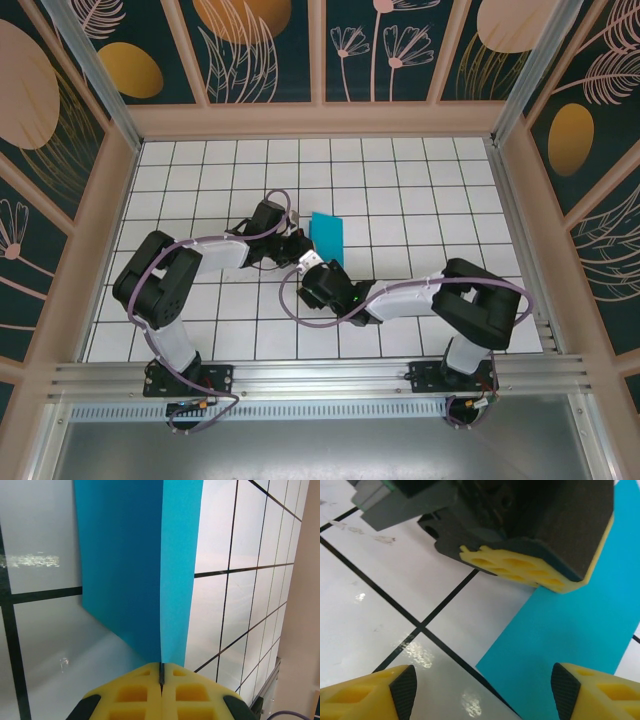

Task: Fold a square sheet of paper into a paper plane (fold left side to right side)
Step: Third fold the triangle at the center of the table.

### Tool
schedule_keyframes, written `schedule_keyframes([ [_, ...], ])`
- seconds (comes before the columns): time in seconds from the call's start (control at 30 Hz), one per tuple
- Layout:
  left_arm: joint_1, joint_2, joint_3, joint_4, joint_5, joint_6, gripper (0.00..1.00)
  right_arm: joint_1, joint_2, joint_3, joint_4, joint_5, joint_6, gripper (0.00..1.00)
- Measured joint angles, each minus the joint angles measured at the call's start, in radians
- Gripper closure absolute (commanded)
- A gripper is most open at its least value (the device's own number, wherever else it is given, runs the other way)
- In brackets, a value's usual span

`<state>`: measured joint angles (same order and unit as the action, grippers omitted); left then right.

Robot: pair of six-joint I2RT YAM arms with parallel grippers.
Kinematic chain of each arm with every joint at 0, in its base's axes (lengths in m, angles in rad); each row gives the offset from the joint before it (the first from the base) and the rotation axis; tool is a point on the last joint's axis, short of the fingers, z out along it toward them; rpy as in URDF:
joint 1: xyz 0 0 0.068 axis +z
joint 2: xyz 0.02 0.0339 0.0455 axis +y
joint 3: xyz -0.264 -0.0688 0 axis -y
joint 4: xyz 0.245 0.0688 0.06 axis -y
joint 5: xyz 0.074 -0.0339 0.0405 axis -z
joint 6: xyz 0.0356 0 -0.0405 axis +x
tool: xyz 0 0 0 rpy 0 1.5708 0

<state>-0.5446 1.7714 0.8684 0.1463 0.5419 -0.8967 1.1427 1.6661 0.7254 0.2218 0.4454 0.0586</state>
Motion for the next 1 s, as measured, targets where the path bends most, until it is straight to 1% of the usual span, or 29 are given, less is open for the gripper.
schedule_keyframes([
  [0.07,0.000,0.000,0.000,0.000,0.000,0.000,0.99,0.000,0.000,0.002,0.000,0.016,-0.007,0.33],
  [0.17,0.000,0.000,0.000,0.000,0.000,0.000,0.99,0.000,0.000,0.009,0.000,0.035,-0.016,0.40],
  [0.27,0.000,0.000,0.000,0.000,0.000,0.000,0.99,0.000,0.000,0.011,0.000,0.047,-0.023,0.44],
  [0.43,0.000,0.000,0.000,0.000,0.000,0.000,0.99,0.000,0.000,0.016,-0.002,0.056,-0.025,0.55],
  [0.57,0.000,0.000,0.000,-0.001,0.000,0.000,0.99,0.000,0.000,0.024,-0.001,0.060,-0.029,0.70],
  [0.77,0.000,0.000,0.000,-0.001,0.000,0.002,0.98,0.000,0.000,0.026,-0.007,0.063,-0.038,0.99],
  [0.9,0.000,0.000,0.000,-0.009,0.000,0.012,0.92,0.000,0.000,0.027,-0.013,0.061,-0.044,1.00],
  [0.93,0.000,0.000,0.001,-0.017,0.000,0.016,0.89,-0.002,-0.001,0.027,-0.016,0.058,-0.046,1.00],
  [1.0,0.000,0.000,0.002,-0.034,0.000,0.033,0.80,-0.006,-0.003,0.027,-0.019,0.048,-0.046,1.00],
])
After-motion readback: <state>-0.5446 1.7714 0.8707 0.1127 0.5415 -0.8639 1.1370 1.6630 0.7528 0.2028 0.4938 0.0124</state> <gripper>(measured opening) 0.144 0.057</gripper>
